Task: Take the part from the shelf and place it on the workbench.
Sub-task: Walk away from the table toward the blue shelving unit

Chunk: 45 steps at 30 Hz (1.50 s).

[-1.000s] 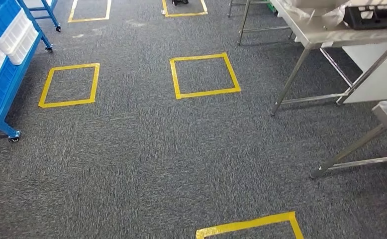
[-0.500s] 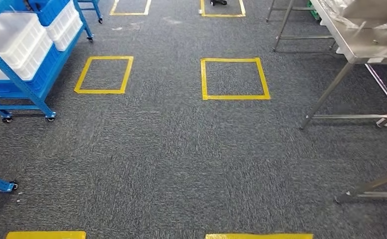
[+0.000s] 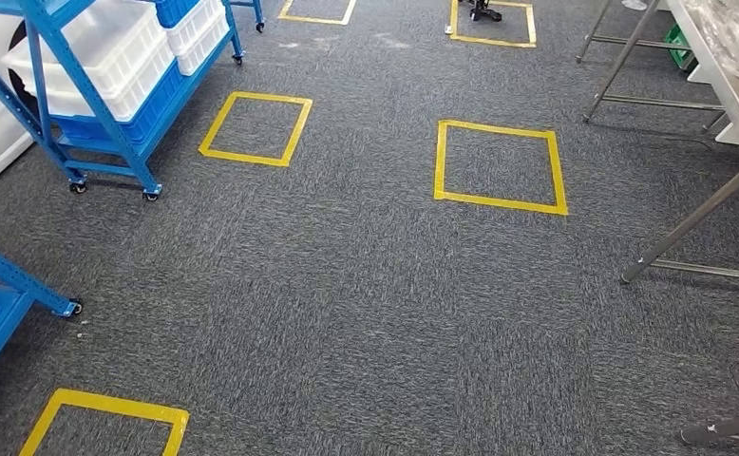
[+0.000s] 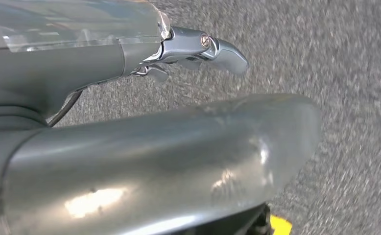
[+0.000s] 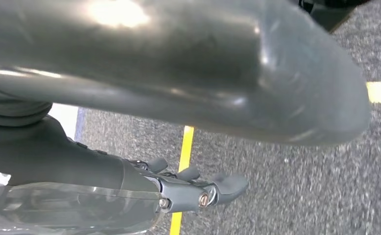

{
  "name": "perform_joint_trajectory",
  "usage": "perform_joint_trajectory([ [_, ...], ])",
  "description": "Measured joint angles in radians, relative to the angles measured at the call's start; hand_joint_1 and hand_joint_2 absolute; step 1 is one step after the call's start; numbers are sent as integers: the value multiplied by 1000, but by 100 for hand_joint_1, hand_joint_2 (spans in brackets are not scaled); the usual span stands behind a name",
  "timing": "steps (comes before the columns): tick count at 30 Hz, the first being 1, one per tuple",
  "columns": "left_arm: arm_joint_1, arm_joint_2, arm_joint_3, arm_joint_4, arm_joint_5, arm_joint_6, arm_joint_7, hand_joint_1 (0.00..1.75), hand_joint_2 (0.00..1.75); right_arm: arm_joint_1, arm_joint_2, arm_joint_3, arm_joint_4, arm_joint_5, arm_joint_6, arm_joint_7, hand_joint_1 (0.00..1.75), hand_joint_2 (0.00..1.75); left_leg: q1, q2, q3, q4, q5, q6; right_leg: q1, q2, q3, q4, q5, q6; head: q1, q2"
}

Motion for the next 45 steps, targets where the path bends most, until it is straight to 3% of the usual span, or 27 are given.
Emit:
perform_joint_trajectory([
  [3,-3,0,0,0,0,0,0,0,0,3,0,0,0,1,1,2,0,0,-1,-28,-1,-4,5,13,-4,69,-85,176,-96,2,5,0],
  [4,-3,0,0,0,0,0,0,0,0,4,0,0,1,1,2,2,0,0,-3,-40,-2,-4,5,15,-3,75,-117,234,-114,1,5,0],
  [5,-3,0,0,0,0,0,0,0,0,5,0,0,1,2,3,2,0,0,-5,-54,-2,-4,5,15,-2,78,-135,263,-113,-2,5,0],
  [7,-2,0,0,0,-1,0,0,0,0,5,0,0,1,4,6,2,0,0,-8,-83,2,-3,5,15,1,88,-118,205,-52,-12,5,0],
  [9,-2,-2,-1,0,-2,0,0,0,0,7,-2,0,1,8,11,1,0,0,-10,-109,3,-2,5,13,3,140,-62,67,24,-25,4,0],
  [11,-4,-4,-1,0,-2,-1,0,0,0,9,-4,0,1,10,14,1,0,0,-7,-134,-3,1,7,3,6,180,-35,-5,51,-30,4,0],
  [12,-4,-4,-1,0,-2,-2,0,0,0,8,-4,0,1,11,15,1,0,0,-6,-146,-7,1,9,-4,8,181,-33,-10,49,-31,4,0],
  [14,-1,-4,-1,0,-2,-2,0,0,0,6,-4,0,1,12,17,1,0,0,-3,-163,-12,1,11,-16,6,151,-28,-19,54,-37,4,0],
  [16,0,-3,-1,0,-3,-2,0,0,0,7,-2,0,1,12,21,1,0,0,-7,-118,-34,45,-19,-23,2,118,-18,-36,59,-50,-1,0],
  [18,-2,-3,-1,0,-3,-2,0,0,0,10,-2,0,1,12,23,1,0,0,-6,-52,-90,164,-84,-28,4,85,-14,-42,59,-58,-5,0],
  [20,-3,-3,-1,0,-3,-2,0,0,0,12,-2,-1,1,11,25,1,0,0,-1,-30,-139,271,-124,-35,7,53,-14,-41,57,-58,-6,0],
  [21,-2,-3,-2,0,-3,-2,0,0,0,11,-2,-1,1,10,25,1,0,0,1,-26,-139,275,-116,-37,7,38,-14,-40,55,-57,-6,0],
  [22,0,-3,-2,0,-3,-1,0,0,0,10,-1,-1,1,9,26,1,0,0,1,-19,-117,239,-92,-38,7,25,-13,-39,52,-55,-6,0],
  [25,-1,-1,-2,0,-3,0,0,0,0,9,0,-1,1,8,26,2,0,0,-3,28,-4,38,-14,-31,10,-7,-5,-32,42,-43,-5,0],
  [27,-1,0,-2,0,-3,0,-1,0,0,6,0,-1,1,8,25,2,0,0,-9,37,17,-6,-8,-20,14,-22,-1,-29,37,-32,-3,0],
  [28,0,0,-2,0,-3,0,-1,0,0,3,0,-1,1,8,25,2,0,0,-10,27,16,-7,-6,-14,14,-30,2,-30,36,-27,-3,0],
  [29,2,0,-2,0,-3,0,-1,0,0,0,0,-1,1,8,25,2,0,0,-8,18,17,-10,-3,-9,13,-31,5,-29,34,-22,-3,0],
  [31,2,0,-2,0,-3,0,-1,0,0,-2,0,-2,1,7,25,2,0,0,-4,1,21,-18,4,5,9,4,-5,5,5,-12,0,0],
  [33,0,0,-2,0,-3,0,-1,0,0,0,0,-2,1,7,26,1,0,0,-3,-18,21,-21,8,13,5,57,-58,118,-58,-8,5,0],
  [35,-2,0,-2,0,-3,0,-1,0,0,3,0,-2,1,8,28,1,0,0,-4,-43,18,-19,9,15,3,76,-122,238,-101,-7,5,0],
  [36,-2,0,-2,0,-3,0,-1,0,0,4,0,-2,1,8,29,1,0,0,-5,-56,17,-18,9,15,2,78,-136,257,-95,-7,5,0],
  [37,-1,0,-2,0,-3,0,-1,0,0,5,0,-2,1,8,31,1,0,0,-5,-70,17,-16,9,14,1,81,-132,236,-68,-8,5,0],
  [38,-1,0,-2,0,-3,0,-1,0,0,5,0,-2,1,8,33,1,0,0,-5,-84,18,-14,8,13,0,87,-111,182,-28,-10,5,0],
  [40,-1,-1,-2,0,-4,0,-1,0,0,6,0,-2,1,8,36,1,0,0,-5,-110,16,-8,5,6,-2,130,-59,54,37,-16,5,0],
  [42,-1,-1,-2,0,-4,0,-1,0,0,6,0,-2,1,9,38,1,0,0,-4,-129,9,-4,4,-6,-1,156,-38,-3,54,-20,5,0],
  [44,1,-1,-2,0,-5,0,-1,0,0,2,0,-2,1,14,38,1,0,0,-2,-145,3,-4,6,-20,0,137,-37,-7,57,-26,5,0],
  [45,3,0,-2,0,-5,0,-1,0,0,1,0,-2,1,16,39,1,0,0,-2,-135,0,2,1,-26,-1,126,-35,-10,59,-32,5,0],
])
